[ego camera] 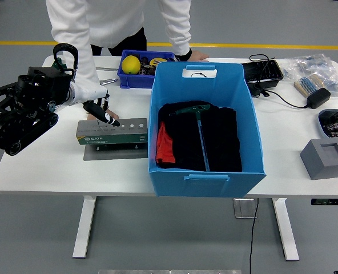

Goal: Lift tool from toolbox,place it in box,lift tool from toolbox,place it in box

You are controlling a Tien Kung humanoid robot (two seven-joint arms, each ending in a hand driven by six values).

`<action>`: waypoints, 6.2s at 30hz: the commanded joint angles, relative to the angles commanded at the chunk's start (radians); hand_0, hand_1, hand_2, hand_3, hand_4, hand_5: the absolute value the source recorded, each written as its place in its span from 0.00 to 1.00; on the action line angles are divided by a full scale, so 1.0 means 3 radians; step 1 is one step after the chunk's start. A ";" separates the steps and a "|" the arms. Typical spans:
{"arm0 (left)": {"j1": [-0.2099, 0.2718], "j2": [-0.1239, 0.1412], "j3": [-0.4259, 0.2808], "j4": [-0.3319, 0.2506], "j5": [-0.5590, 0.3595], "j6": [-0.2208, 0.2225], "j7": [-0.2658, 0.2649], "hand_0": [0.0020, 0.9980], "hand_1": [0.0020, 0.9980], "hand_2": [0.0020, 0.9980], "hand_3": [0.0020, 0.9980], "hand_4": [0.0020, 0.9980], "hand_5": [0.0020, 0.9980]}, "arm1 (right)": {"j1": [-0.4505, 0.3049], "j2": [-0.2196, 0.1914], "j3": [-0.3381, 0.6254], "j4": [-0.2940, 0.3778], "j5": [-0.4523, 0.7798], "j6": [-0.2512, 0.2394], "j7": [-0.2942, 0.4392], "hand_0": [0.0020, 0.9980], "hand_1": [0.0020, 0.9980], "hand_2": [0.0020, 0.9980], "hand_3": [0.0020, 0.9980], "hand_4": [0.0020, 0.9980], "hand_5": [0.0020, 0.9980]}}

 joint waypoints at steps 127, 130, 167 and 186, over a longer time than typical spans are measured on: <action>0.0102 0.0190 -0.0806 -0.0364 -0.0210 0.0675 -0.0661 0.14 0.00 0.00 0.03 0.81 0.45 | -0.0033 0.0009 0.0170 0.0000 -0.0144 -0.0010 -0.0028 0.68 0.67 0.71 0.56 0.78 0.66; 0.0101 0.0195 -0.0918 -0.0474 -0.0191 0.0681 -0.0656 0.14 0.00 0.00 0.03 0.80 0.46 | -0.0031 0.0007 0.0171 0.0000 -0.0143 -0.0010 -0.0027 0.68 0.67 0.72 0.56 0.78 0.66; -0.0069 -0.0862 -0.0447 -0.0242 -0.0370 0.1212 -0.0624 0.52 0.52 0.70 0.67 0.84 0.48 | 0.0117 -0.0060 0.0016 0.0000 -0.0045 0.0009 0.0021 0.68 0.66 0.71 0.56 0.78 0.66; 0.0040 -0.0808 -0.0411 -0.0286 -0.0320 0.1136 -0.0562 0.60 0.63 0.92 0.92 0.86 0.50 | 0.0073 -0.0054 0.0061 0.0000 -0.0097 0.0003 0.0005 0.68 0.66 0.71 0.56 0.78 0.66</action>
